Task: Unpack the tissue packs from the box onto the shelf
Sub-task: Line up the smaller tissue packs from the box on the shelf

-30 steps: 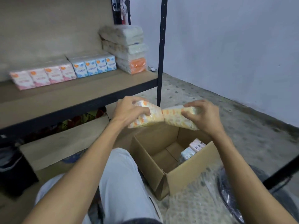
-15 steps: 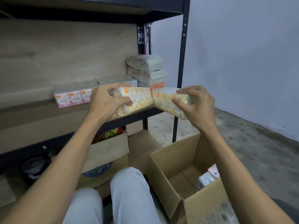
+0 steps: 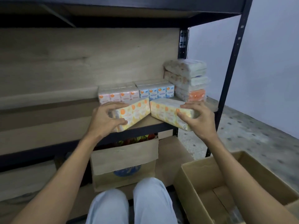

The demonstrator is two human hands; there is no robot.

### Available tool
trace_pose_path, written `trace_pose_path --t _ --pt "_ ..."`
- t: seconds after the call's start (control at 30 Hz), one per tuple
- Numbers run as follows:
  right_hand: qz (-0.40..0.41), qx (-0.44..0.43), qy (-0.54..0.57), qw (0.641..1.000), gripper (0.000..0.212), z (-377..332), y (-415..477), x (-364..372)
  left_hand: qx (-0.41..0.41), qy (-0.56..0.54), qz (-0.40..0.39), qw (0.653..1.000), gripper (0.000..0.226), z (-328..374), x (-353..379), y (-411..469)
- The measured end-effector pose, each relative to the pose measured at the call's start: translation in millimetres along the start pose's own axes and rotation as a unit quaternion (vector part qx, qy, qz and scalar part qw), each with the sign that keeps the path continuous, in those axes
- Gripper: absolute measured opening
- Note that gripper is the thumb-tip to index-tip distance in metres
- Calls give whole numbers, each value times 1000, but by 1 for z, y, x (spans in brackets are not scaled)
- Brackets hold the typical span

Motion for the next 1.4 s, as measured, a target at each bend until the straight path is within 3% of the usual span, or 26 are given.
trace_pose_path --t 0.33,0.47,0.67,0.83,0.97,1.17,1.4 --pt "-192 -1 -52 980 44 45 46 41 -21 135 -56 989 68 -62 -21 37" --pt "-202 -10 -127 971 44 59 66 45 -5 206 -56 977 72 -73 -32 50" --pt "-207 -5 -268 941 45 67 90 63 23 388 -62 919 77 -81 -32 70" --pt "-171 -70 -286 940 45 37 83 97 55 349 -27 935 66 -65 -6 76" --pt "-183 -63 -299 934 55 27 81 130 51 303 -21 951 57 -68 19 86" --pt "-176 -33 -332 926 62 39 85 148 52 375 40 925 51 -92 31 90" --pt "-209 -66 -277 936 58 66 108 147 81 356 69 928 49 -104 27 102"
Point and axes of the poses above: each hand's wrist, its own y-axis towards the middle knuckle, its own x-axis out of the palm, z = x × y, the point moved 4 cm from there along y, towards the middle knuckle, and after that the axes turned 5 degrees about -y, right-handed, at the moved point
